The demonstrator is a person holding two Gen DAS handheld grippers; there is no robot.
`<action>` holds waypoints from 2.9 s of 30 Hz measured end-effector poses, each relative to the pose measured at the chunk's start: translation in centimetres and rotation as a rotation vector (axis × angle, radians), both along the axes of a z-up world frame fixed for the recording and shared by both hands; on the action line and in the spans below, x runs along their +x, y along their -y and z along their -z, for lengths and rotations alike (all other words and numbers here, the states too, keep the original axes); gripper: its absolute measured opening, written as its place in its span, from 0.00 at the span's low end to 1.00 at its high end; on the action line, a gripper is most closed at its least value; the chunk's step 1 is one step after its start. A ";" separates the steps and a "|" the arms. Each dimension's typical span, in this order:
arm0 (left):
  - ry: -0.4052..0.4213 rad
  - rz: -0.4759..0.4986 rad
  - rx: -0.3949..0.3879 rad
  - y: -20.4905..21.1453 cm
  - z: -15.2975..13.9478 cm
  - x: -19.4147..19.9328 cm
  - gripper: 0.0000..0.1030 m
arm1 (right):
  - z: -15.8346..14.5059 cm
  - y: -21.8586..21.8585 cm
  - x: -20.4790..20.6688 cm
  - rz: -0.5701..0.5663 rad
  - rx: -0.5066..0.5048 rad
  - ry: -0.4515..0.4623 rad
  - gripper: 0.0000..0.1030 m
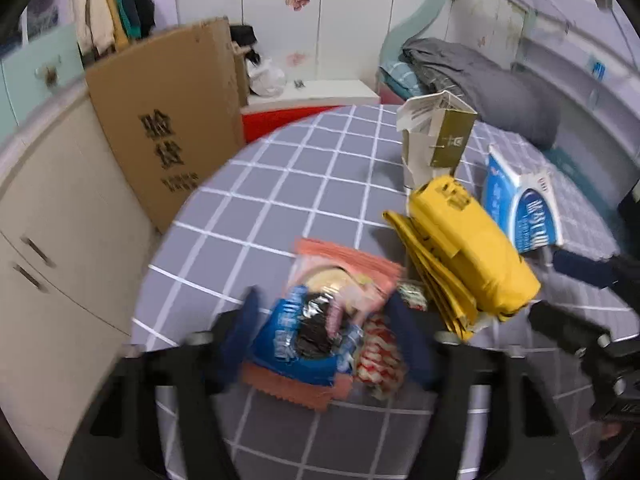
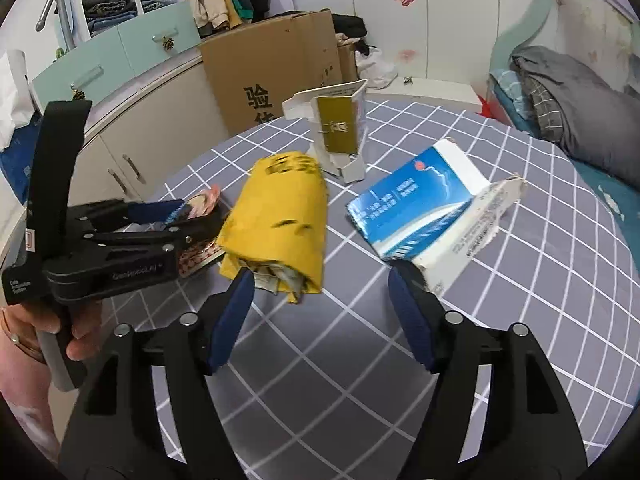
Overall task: Collect trash
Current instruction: 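Grasp the yellow bag with the right tool while the left tool grasps the blue snack pack, then carry both items to the wastebasket while opening the right tool to drop the yellow bag, then open the left tool to drop the blue snack pack into the wastebasket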
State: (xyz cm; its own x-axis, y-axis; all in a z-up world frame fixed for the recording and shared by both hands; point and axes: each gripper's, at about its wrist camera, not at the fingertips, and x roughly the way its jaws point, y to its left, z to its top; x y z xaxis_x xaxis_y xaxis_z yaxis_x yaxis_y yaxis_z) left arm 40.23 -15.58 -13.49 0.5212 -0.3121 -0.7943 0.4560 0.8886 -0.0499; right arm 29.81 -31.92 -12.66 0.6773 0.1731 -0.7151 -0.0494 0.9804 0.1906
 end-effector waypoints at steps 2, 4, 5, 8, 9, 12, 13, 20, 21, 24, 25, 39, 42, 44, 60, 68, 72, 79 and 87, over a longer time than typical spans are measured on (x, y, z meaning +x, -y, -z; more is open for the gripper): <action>-0.005 -0.007 -0.021 -0.4 0.2 0.1 0.41 | -0.2 -0.3 0.4 -0.003 0.010 0.006 0.74; -0.019 -0.024 -0.064 -1.1 0.2 0.2 0.37 | -0.4 -0.5 0.8 -0.001 0.032 0.011 0.75; -0.029 -0.033 -0.090 -1.4 0.2 0.3 0.36 | -0.6 -0.8 1.1 0.008 0.028 0.013 0.76; -0.045 -0.065 -0.150 -2.3 0.2 0.2 0.34 | -0.9 -1.7 2.3 0.013 0.008 0.012 0.76; -0.039 -0.073 -0.146 -2.4 0.1 0.1 0.34 | -0.8 -2.1 2.7 0.010 0.004 0.007 0.76; -0.032 -0.104 -0.160 -3.1 0.1 -0.1 0.33 | -0.3 -2.7 4.5 0.002 0.040 -0.021 0.76; -0.030 -0.117 -0.168 -3.4 0.0 -0.2 0.33 | -0.2 -2.8 4.8 0.011 0.040 -0.023 0.76; 0.011 -0.158 -0.189 -6.0 -1.4 -1.6 0.33 | 0.9 -2.8 5.5 0.023 0.073 -0.064 0.31; 0.016 -0.163 -0.195 -6.5 -1.6 -2.0 0.33 | 0.8 -2.7 5.2 0.029 0.079 -0.056 0.29; 0.024 -0.174 -0.217 -7.8 -2.3 -2.7 0.33 | -0.2 -2.8 3.7 0.049 0.052 -0.014 0.26; 0.028 -0.181 -0.226 -8.5 -2.6 -3.2 0.33 | -0.5 -2.8 3.3 0.053 0.047 -0.002 0.26; 0.083 -0.291 -0.317 -18.0 -5.9 -9.5 0.33 | -7.6 -13.6 -2.0 -0.125 0.044 0.147 0.26; 0.085 -0.335 -0.325 -21.1 -5.8 -11.0 0.33 | -7.4 -18.0 -2.4 -0.201 0.054 0.144 0.26; 0.084 -0.379 -0.320 -23.8 -5.3 -11.9 0.33 | -7.0 -20.6 -2.5 -0.245 0.055 0.138 0.26; -0.027 -0.724 -0.273 -41.5 3.9 -15.8 0.32 | 3.1 -40.8 -1.9 -0.509 0.077 -0.041 0.27; -0.096 -0.871 -0.232 -47.2 9.0 -16.6 0.32 | 8.1 -46.0 -0.4 -0.519 0.054 -0.051 0.58; -0.131 -0.908 -0.234 -48.0 10.5 -16.3 0.32 | 11.1 -46.9 0.3 -0.510 0.050 -0.122 0.60; -0.174 -0.901 -0.241 -47.6 12.5 -16.0 0.32 | 12.2 -46.0 -0.1 -0.497 0.031 -0.156 0.63; -0.180 -0.867 -0.242 -46.6 12.8 -15.9 0.33 | 12.0 -45.3 -0.7 -0.494 0.032 -0.161 0.65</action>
State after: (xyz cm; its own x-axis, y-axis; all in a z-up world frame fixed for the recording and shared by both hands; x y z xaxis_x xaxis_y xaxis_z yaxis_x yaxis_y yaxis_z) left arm 24.32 31.04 -26.24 0.5249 -0.0381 -0.8503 -0.3980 0.8721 -0.2847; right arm 29.09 13.40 -24.63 0.3912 0.4673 -0.7928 -0.4722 0.8414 0.2629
